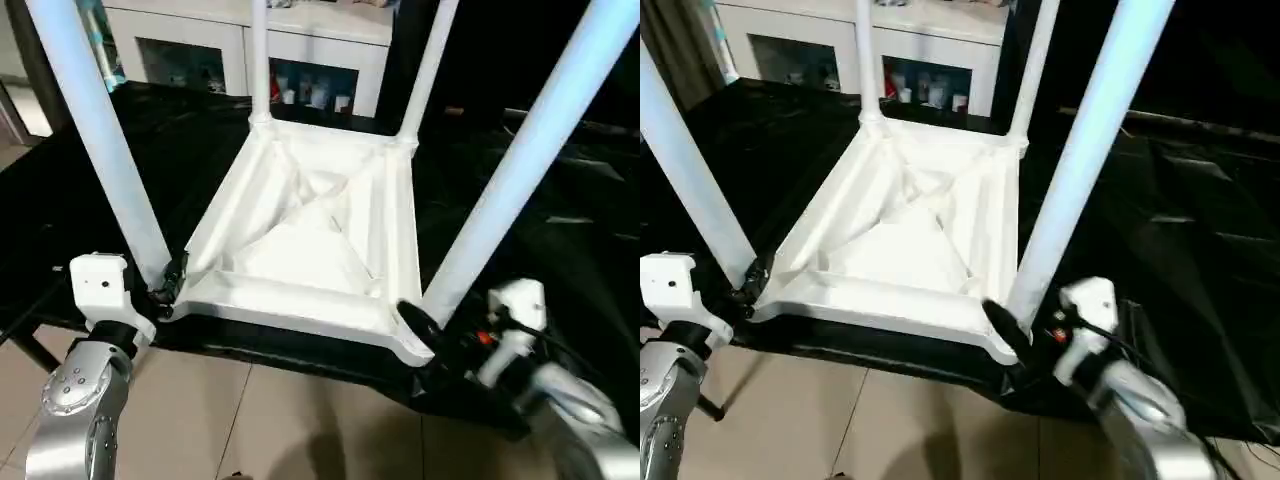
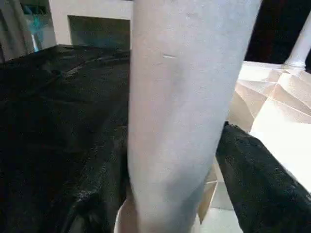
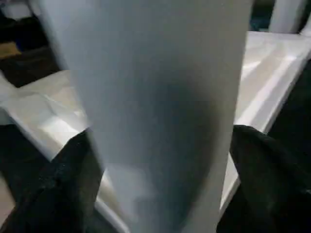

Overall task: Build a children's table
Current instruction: Flip table

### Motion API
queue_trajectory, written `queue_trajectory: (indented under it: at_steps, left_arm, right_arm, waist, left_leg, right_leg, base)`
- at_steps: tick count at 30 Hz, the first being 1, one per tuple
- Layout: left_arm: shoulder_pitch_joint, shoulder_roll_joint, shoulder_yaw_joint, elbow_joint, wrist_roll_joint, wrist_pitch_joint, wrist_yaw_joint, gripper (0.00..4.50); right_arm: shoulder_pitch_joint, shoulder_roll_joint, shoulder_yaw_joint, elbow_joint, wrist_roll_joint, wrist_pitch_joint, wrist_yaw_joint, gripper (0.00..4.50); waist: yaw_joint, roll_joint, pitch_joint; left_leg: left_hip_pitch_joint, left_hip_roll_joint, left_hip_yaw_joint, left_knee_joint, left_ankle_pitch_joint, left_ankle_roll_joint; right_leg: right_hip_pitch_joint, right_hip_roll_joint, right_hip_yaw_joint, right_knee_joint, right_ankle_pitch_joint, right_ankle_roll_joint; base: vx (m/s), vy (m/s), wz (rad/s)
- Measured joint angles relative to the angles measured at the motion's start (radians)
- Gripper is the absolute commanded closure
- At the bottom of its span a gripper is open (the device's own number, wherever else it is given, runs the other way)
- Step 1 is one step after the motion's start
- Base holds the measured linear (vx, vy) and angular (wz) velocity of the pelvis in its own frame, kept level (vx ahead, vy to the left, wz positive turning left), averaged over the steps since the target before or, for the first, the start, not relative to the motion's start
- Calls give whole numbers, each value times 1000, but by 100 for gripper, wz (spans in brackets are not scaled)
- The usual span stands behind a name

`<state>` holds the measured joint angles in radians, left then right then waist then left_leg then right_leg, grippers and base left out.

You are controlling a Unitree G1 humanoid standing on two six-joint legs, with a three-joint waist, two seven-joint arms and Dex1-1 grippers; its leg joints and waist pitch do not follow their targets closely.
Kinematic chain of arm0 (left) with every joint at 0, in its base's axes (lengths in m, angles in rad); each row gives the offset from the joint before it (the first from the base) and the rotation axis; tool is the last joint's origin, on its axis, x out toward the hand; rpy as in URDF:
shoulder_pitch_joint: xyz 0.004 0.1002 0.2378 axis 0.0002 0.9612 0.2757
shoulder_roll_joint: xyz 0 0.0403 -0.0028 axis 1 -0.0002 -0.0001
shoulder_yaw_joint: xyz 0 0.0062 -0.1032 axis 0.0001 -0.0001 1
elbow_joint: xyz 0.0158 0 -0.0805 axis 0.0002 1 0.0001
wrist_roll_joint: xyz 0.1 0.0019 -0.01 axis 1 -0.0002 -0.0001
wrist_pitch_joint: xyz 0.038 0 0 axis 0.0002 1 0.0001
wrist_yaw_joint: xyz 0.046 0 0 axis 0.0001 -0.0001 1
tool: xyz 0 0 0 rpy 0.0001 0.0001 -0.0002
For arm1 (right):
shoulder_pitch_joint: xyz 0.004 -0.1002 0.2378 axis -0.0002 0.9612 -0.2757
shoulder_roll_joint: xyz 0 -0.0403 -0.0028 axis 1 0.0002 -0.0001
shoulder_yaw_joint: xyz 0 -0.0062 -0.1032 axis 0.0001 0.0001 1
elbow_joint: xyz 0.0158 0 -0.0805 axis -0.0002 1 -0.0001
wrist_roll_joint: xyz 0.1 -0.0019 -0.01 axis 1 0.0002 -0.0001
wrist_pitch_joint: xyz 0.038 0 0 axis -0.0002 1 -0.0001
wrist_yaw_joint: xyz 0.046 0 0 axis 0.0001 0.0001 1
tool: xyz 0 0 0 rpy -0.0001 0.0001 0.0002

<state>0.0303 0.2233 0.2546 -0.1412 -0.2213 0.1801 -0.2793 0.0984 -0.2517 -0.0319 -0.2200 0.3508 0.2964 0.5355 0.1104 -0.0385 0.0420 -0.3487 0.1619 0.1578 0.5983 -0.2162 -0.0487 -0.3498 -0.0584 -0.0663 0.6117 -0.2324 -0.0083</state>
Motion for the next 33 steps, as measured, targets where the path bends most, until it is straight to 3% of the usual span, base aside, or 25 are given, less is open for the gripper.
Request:
queue_trajectory:
  at_steps: [4,11,15,18,23,31,32,33]
  left_arm:
    - [0,0,-1,-5,0,0,2,216]
    - [-18,11,-46,11,12,-4,-23,240]
    - [-67,10,-73,58,25,-8,-32,244]
    - [-155,-3,-110,150,50,-24,-45,244]
    - [-255,-39,-180,257,81,-61,-66,244]
    - [-286,-63,-233,296,99,-86,-85,244]
    - [-286,-64,-233,301,100,-92,-85,209]
    - [-286,-66,-232,306,101,-98,-85,209]
  right_arm:
    - [-18,20,0,27,-17,-18,-47,99]
    - [-35,56,-10,79,-75,-64,-143,162]
    - [-43,66,-25,87,-90,-71,-192,196]
    - [-45,90,-52,90,-119,-91,-260,222]
    - [-48,102,-121,103,-146,-118,-365,253]
    - [-42,83,-167,106,-152,-135,-393,264]
    - [-49,78,-167,111,-152,-135,-390,264]
    - [-56,74,-167,118,-153,-133,-386,264]
  waist:
    - [0,-2,1]
    - [3,-1,4]
    - [5,1,6]
    - [16,4,8]
    - [22,7,9]
    - [-1,19,8]
    - [-3,20,8]
    - [-5,21,9]
  left_leg:
    - [0,0,0,0,0,0]
    - [0,0,1,0,0,-1]
    - [-1,3,6,-1,2,-3]
    - [-3,7,13,-1,4,-4]
    - [-7,8,17,-1,6,-2]
    - [-9,9,17,-2,5,0]
    - [-9,9,17,-2,5,-1]
    - [-9,9,17,-2,5,-1]
  right_leg:
    - [-1,0,0,0,0,0]
    - [-1,0,1,0,0,0]
    - [0,0,2,1,0,1]
    - [0,0,3,1,0,2]
    - [0,-1,5,1,0,4]
    - [-3,-1,4,1,-2,4]
    - [-3,0,4,1,-2,3]
    - [-3,0,4,1,-2,3]
  base:
    - [0,0,0]
    - [0,0,0]
    - [0,0,0]
    - [0,0,0]
    - [0,0,0]
    - [0,0,0]
    - [0,0,0]
    - [0,0,0]
